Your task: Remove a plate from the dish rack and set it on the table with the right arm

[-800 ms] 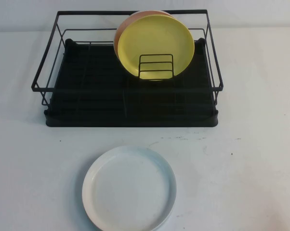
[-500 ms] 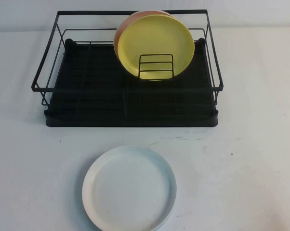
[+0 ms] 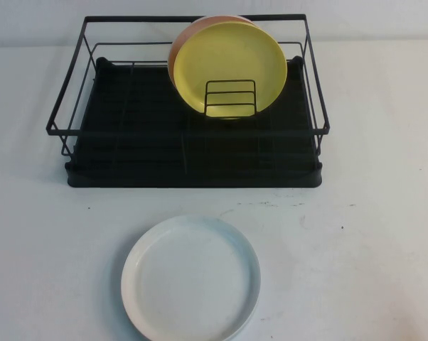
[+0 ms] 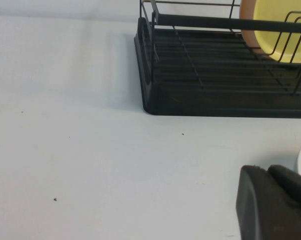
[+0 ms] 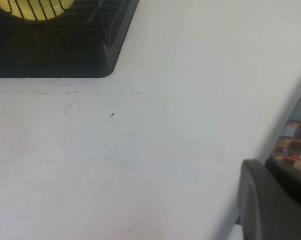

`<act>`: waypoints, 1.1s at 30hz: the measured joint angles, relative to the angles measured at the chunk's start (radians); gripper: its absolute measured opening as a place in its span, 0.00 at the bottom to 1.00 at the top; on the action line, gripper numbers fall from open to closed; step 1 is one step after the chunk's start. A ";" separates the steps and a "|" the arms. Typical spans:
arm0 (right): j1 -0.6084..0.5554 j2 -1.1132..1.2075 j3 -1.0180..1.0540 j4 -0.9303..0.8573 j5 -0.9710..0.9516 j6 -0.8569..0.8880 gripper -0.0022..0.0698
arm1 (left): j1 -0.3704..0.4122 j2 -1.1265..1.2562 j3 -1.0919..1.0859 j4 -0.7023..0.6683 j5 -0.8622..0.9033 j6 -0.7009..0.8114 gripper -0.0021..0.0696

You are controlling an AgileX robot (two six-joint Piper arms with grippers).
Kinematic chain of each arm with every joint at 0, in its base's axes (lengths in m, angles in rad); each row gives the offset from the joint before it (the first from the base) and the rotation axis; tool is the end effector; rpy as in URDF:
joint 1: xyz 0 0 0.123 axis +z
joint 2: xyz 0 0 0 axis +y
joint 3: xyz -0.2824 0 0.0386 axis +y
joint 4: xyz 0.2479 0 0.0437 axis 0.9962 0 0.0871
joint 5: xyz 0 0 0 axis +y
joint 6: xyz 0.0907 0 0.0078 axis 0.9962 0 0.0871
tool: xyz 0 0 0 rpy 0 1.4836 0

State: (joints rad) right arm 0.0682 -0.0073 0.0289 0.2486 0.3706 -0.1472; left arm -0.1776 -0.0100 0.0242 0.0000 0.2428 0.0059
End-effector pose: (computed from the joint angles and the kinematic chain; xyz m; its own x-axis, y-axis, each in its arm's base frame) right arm 0.0522 0.0117 0.1714 -0.3016 0.0643 -0.9513 -0.1278 0.9860 0.1072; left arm 0.0546 -0.0098 0.1834 -0.1653 0.0357 -0.9856 0.1776 0.9841 0.0058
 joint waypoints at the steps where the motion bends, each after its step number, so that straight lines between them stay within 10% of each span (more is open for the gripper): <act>1: 0.000 0.000 0.000 0.003 0.000 0.000 0.00 | 0.000 0.000 0.000 0.000 0.000 0.000 0.02; 13: 0.000 0.000 0.000 0.043 0.000 0.000 0.00 | 0.000 0.000 0.000 0.000 0.000 0.000 0.02; 24: 0.000 0.000 0.002 0.647 -0.249 0.000 0.00 | 0.000 0.000 0.000 0.000 0.000 0.000 0.02; 33: 0.000 0.013 -0.015 0.779 -0.272 -0.030 0.00 | 0.000 0.000 0.000 0.000 0.000 0.000 0.02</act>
State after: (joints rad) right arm 0.0682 0.0057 0.0135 1.0279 0.0991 -0.1769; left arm -0.1776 -0.0100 0.0242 0.0000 0.2428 0.0059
